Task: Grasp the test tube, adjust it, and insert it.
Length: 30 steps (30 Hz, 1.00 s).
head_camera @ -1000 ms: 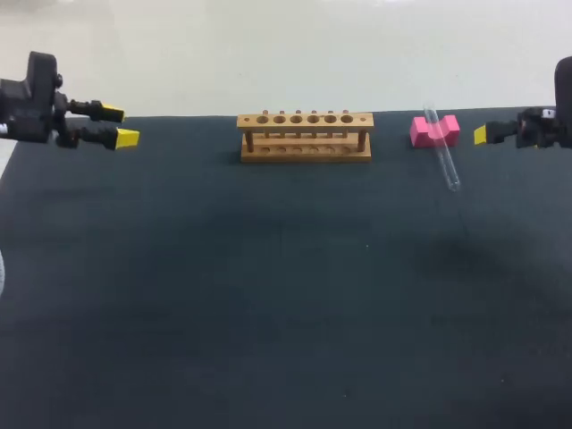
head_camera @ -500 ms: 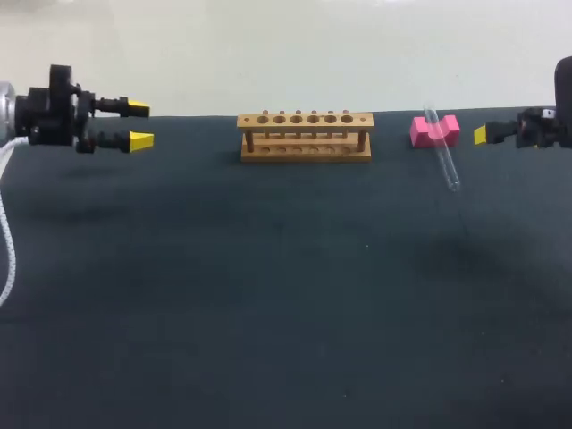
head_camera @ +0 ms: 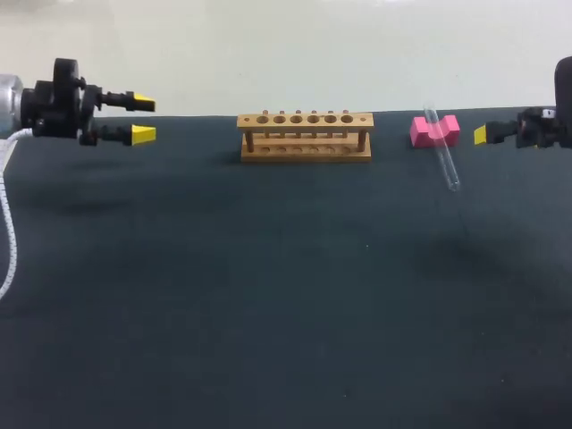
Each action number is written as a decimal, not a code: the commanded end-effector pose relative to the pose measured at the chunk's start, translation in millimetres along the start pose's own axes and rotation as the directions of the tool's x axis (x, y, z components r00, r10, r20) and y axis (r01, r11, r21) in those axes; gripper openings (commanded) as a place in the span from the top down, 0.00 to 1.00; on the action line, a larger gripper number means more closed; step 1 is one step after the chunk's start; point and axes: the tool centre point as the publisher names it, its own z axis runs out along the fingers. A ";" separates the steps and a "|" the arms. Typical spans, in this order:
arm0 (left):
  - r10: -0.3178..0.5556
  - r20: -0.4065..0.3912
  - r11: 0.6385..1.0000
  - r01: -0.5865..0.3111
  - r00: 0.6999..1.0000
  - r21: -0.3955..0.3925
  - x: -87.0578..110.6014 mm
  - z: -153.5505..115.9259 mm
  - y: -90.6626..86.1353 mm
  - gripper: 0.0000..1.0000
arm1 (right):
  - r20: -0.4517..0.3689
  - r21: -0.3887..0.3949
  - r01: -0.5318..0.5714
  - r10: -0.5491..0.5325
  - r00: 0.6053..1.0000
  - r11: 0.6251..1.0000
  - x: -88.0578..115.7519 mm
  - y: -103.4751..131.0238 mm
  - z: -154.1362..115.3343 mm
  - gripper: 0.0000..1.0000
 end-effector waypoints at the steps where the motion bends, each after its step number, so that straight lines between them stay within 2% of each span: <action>1: 0.006 0.002 0.998 -0.006 1.000 -0.070 -0.7 6.9 -8.3 0.00 | 0.000 0.004 0.000 0.000 1.000 1.000 0.3 0.7 -0.2 0.00; 10: 0.000 0.015 0.994 0.001 1.000 -0.110 -6.6 19.5 -14.7 0.00 | 0.000 0.004 0.000 0.000 1.000 1.000 0.3 0.7 -0.2 0.00; 30: 0.000 0.014 0.994 0.002 1.000 -0.111 -7.0 20.0 -15.8 0.00 | 0.000 0.004 0.000 0.000 1.000 1.000 0.3 0.7 -0.2 0.00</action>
